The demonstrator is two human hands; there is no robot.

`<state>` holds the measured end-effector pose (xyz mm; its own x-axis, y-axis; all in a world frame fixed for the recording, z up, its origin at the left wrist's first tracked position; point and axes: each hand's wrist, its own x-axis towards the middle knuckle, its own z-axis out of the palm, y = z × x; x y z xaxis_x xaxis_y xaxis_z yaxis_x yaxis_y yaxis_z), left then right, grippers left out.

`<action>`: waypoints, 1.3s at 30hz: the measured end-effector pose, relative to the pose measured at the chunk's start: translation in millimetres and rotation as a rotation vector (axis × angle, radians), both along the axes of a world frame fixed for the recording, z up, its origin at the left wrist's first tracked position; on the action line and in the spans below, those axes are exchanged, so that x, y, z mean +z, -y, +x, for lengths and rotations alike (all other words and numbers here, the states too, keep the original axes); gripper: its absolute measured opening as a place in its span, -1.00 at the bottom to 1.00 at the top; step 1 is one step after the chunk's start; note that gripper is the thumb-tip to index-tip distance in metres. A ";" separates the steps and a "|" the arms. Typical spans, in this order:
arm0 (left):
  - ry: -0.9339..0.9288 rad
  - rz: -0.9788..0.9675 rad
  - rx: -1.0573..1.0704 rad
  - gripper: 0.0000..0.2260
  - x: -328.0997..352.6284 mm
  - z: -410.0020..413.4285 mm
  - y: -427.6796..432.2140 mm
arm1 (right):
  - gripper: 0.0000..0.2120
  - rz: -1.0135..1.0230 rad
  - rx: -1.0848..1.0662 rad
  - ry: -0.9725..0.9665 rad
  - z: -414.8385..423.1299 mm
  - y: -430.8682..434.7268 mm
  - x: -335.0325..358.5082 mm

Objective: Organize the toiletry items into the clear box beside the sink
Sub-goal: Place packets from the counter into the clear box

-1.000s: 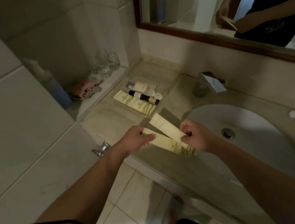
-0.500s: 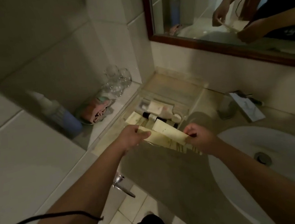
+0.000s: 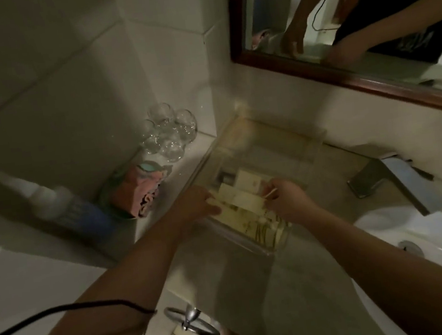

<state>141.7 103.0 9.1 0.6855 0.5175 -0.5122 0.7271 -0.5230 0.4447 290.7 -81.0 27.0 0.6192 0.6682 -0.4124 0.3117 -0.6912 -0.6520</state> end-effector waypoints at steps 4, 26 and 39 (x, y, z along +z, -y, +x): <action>0.025 0.091 -0.041 -0.54 -7.0 -1.7 -1.6 | -0.82 -0.063 0.058 0.067 -4.8 -22.8 -6.8; 0.174 0.410 -0.447 -0.67 -18.3 -27.2 76.0 | -0.86 -0.194 0.305 0.498 -19.9 -33.0 -28.5; 0.122 0.373 -0.596 -0.59 -11.9 -33.1 101.8 | -0.86 -0.217 0.363 0.452 -5.9 -21.3 -20.8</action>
<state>108.5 1.2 -2.8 0.9472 0.1629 -0.2761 0.2270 -0.9490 0.2188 284.8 -59.7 6.2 0.5135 0.7991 -0.3127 0.7642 -0.5916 -0.2570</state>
